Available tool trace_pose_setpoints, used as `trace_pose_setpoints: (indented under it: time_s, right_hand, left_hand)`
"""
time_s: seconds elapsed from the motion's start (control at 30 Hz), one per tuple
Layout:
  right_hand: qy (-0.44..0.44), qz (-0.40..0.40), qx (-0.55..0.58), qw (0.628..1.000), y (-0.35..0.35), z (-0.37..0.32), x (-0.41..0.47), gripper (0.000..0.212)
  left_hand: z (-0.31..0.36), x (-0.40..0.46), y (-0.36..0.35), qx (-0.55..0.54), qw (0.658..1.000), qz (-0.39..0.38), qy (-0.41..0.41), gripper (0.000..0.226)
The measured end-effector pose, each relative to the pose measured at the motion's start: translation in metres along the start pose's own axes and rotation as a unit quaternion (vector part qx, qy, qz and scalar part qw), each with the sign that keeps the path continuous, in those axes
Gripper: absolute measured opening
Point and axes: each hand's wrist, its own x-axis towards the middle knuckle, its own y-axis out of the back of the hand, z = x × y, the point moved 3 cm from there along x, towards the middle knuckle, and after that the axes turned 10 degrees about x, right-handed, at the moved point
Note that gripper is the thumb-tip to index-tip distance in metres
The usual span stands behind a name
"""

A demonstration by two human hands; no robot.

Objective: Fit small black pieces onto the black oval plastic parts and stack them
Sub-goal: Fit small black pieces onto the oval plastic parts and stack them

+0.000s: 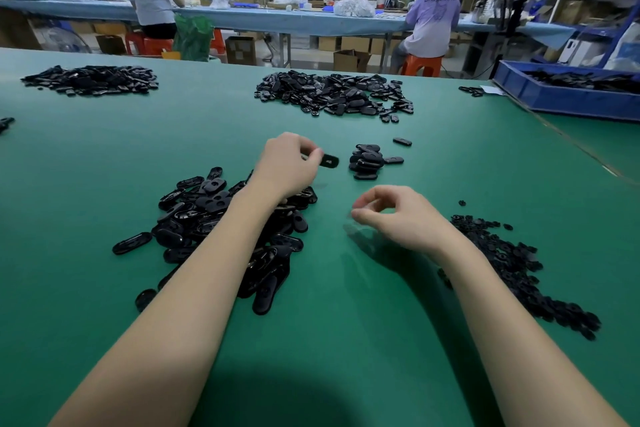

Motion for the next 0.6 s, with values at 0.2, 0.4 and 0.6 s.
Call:
trace_pose_setpoints:
  time_s: [0.2, 0.4, 0.6]
  right_hand:
    - [0.014, 0.084, 0.111, 0.99, 0.03, 0.0, -0.002, 0.004]
    - [-0.031, 0.024, 0.082, 0.996, 0.056, 0.009, -0.009, 0.011]
    - [-0.086, -0.009, -0.072, 0.994, 0.077, 0.007, -0.015, 0.013]
  left_hand:
    - [0.037, -0.019, -0.016, -0.126, 0.972, -0.194, -0.032, 0.029]
    - [0.055, -0.033, -0.04, -0.325, 0.909, -0.26, 0.024, 0.014]
    - [0.06, -0.042, -0.056, -0.384, 0.884, -0.258, 0.064, 0.018]
